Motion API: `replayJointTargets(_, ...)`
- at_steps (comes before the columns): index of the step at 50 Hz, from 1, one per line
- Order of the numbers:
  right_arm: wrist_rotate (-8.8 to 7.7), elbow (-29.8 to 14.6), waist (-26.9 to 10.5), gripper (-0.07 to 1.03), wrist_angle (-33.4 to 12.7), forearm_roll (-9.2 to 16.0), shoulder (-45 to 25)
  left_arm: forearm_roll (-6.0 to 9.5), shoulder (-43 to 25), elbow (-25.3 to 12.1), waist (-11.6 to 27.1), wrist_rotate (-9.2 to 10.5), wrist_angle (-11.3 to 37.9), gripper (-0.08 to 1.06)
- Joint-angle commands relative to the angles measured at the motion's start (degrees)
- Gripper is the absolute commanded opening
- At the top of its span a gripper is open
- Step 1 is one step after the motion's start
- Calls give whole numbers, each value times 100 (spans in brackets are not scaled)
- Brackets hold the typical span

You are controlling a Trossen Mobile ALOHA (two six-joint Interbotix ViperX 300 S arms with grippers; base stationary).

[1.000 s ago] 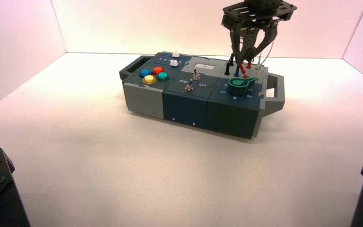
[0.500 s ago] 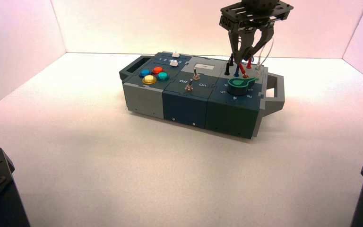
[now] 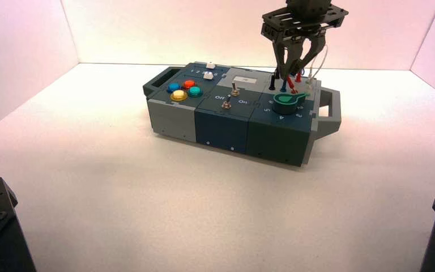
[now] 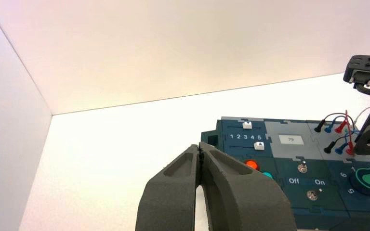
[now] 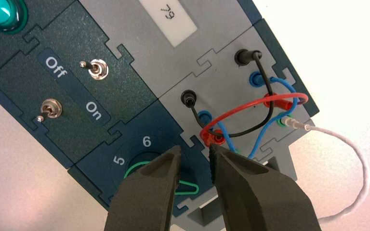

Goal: Insert the red wire.

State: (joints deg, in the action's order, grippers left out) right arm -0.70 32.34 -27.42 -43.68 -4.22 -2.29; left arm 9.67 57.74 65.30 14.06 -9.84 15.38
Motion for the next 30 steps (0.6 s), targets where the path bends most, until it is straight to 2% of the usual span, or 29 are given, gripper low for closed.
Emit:
replayJointTargets(1,18,-167,-9,31,26,-44,70,18,0,-193,-35,18,-62,-3)
replayJointTargets(30,35,-255,-9,28,9,-132,-132,18,35,-193,-35,18,-62,-3)
